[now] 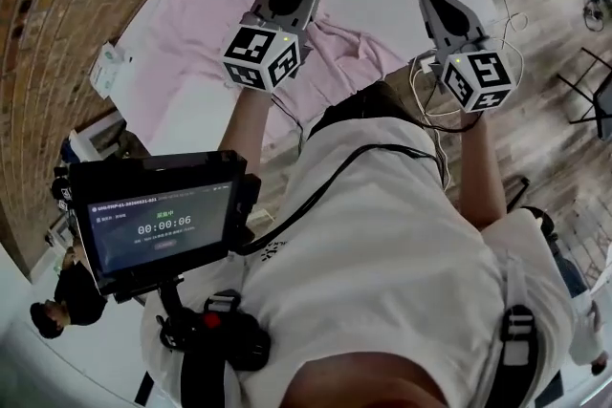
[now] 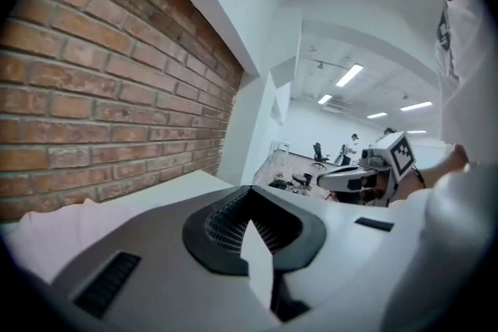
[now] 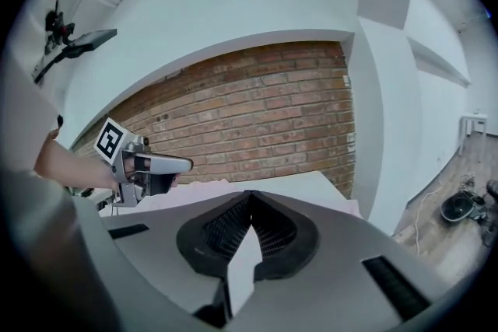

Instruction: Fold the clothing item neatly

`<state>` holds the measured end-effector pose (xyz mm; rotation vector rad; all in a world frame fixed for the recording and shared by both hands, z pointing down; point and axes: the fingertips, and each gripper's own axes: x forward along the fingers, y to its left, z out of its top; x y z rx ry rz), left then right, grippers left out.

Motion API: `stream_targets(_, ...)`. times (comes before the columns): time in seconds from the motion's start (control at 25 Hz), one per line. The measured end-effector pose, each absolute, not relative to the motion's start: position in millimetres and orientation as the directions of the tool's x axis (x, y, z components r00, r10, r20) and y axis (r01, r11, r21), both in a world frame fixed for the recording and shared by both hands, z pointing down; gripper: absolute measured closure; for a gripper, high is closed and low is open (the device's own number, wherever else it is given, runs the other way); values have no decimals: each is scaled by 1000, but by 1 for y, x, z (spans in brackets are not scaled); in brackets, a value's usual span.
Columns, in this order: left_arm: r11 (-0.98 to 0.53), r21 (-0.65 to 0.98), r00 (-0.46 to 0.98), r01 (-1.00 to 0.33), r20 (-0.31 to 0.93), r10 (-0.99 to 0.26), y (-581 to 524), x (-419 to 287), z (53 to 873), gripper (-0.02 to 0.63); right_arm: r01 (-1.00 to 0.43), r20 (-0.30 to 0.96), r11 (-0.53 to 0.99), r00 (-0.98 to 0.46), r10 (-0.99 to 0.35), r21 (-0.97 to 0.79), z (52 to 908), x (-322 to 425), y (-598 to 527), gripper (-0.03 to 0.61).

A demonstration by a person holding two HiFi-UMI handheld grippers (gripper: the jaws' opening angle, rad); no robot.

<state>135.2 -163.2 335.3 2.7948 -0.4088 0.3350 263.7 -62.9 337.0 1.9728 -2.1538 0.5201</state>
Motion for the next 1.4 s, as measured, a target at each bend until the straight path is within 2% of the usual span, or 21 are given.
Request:
stream_targets(0.28,-986,161,957,-32,288,16,-155,241,321,620,-975,391,-215,174,-904,-62,342,335,-48,575)
stream_targets(0.48,-992,78,944,102,306,121,-172,323,335,620,-950,435,-313,277,-856,-12,378,382,-65,575)
stream_targets(0.64,-987,45,928,155,336,162,-184,375,357,620,-941,461,-339,296,-837,-11,403,407,-78,575)
stream_targets(0.8,-985,-10,888,171,435,150,-205,417,401,620,-936,486,-353,300,-821,-17,433,428,-93,575)
stream_targets(1.0,-968,-6,821,249,532,208,-222,460,451,620,-914,514,-401,320,-796,-52,468,450,-106,575)
stream_targets(1.2,-941,28,752,338,594,288,-237,499,482,526,-900,538,-431,330,-775,-68,492,467,-118,575)
stream_targets(1.28,-932,32,731,362,610,305,-240,512,490,511,-901,548,-426,316,-774,-83,500,470,-118,574)
stream_targets(1.4,-915,32,698,401,637,328,-240,525,501,480,-901,560,-421,293,-775,-110,511,471,-118,533)
